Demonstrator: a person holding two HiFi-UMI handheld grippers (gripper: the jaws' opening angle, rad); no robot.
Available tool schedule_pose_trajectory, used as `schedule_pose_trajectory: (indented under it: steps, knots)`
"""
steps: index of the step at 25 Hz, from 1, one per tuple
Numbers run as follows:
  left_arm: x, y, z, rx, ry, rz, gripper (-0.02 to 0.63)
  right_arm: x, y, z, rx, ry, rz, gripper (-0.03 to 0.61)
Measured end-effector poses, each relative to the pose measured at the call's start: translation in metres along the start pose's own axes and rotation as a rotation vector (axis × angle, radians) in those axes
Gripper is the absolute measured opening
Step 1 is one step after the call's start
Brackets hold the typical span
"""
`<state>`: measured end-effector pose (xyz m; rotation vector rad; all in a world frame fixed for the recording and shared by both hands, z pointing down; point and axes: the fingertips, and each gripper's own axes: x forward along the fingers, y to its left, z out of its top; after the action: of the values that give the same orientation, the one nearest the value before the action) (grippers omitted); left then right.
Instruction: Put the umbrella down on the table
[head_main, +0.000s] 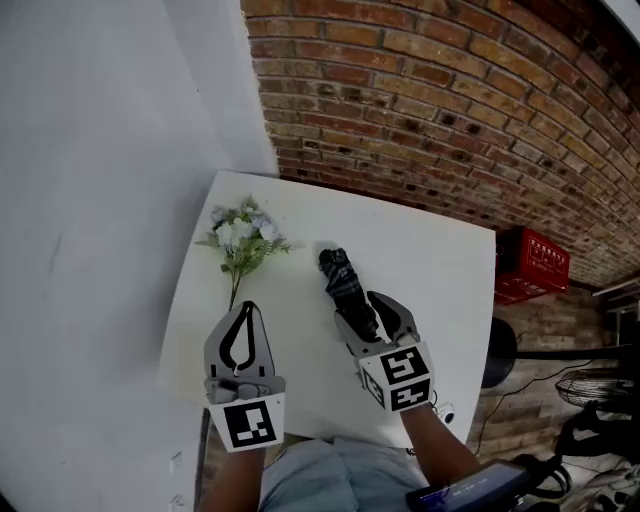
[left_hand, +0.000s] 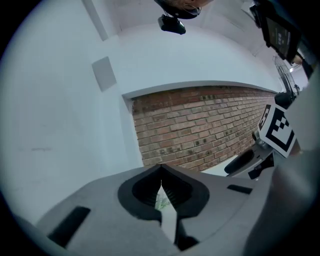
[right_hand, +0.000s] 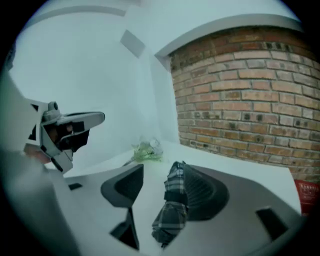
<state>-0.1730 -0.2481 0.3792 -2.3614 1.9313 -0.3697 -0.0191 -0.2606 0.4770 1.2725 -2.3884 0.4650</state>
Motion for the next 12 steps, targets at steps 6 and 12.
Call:
schedule_pose_trajectory:
  steps: [6, 12]
  knots:
    - [-0.033, -0.007, 0.061, 0.030, -0.114, 0.037, 0.008, -0.063, 0.007, 0.068, -0.066, -0.258, -0.061, 0.097]
    - [-0.059, -0.018, 0.101, 0.070, -0.207, 0.065, 0.009, -0.100, 0.018, 0.090, -0.137, -0.350, -0.068, 0.006]
